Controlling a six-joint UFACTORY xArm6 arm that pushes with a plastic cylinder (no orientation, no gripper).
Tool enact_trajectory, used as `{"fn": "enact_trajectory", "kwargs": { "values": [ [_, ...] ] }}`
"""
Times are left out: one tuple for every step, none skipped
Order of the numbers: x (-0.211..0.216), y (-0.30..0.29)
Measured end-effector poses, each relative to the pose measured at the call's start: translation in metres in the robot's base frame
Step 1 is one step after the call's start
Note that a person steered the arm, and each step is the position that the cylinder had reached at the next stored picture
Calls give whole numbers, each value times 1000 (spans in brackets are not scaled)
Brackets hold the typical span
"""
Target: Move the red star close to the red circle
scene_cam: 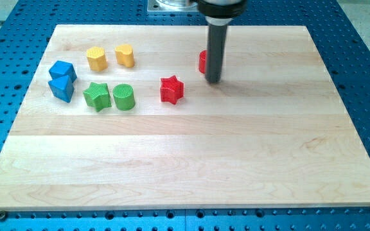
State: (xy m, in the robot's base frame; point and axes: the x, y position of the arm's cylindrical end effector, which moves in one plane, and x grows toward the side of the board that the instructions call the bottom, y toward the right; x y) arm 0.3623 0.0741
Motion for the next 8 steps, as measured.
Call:
{"fn": "enact_trajectory", "kwargs": {
  "values": [
    [-9,16],
    [-42,-10],
    [-43,-103],
    [-35,-81],
    [33,-13],
    [105,-24],
    [68,-64],
    [72,-70]
  ]
}}
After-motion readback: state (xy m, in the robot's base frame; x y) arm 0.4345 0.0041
